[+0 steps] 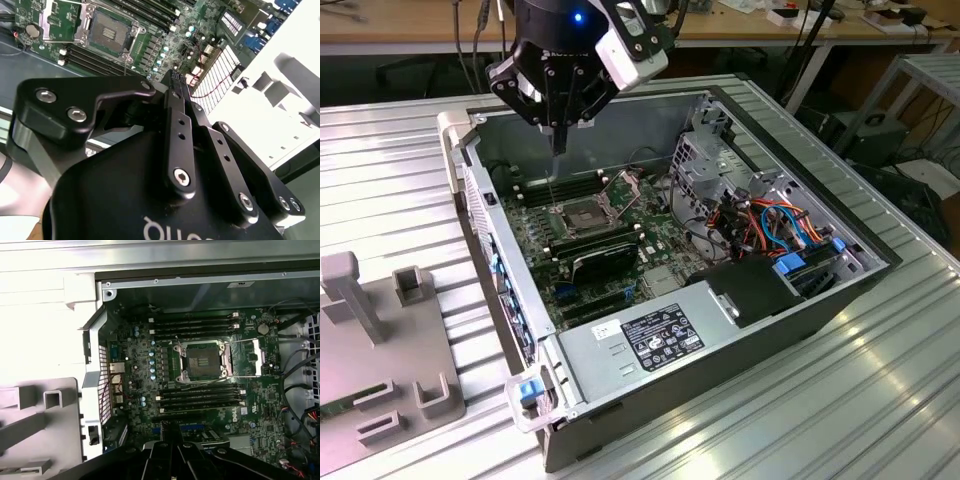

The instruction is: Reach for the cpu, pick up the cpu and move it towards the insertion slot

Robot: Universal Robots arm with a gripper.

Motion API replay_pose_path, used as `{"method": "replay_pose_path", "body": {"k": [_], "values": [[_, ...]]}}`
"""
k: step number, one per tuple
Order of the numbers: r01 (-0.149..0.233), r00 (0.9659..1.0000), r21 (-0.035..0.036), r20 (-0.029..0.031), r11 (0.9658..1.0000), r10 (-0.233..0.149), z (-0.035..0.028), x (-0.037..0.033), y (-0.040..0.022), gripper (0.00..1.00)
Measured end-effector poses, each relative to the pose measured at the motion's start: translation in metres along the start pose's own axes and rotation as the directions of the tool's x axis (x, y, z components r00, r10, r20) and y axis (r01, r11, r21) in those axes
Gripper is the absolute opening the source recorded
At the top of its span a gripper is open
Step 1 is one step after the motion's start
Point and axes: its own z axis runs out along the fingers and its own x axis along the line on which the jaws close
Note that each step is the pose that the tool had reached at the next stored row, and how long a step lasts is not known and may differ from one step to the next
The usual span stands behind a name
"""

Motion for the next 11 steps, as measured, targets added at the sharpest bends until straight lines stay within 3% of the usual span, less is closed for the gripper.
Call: {"method": "replay_pose_path", "body": {"k": [11], "values": [[0.000,1.0000,-0.0001,-0.0003,1.0000,0.000,0.0001,0.0127,-0.0010,0.11]]}}
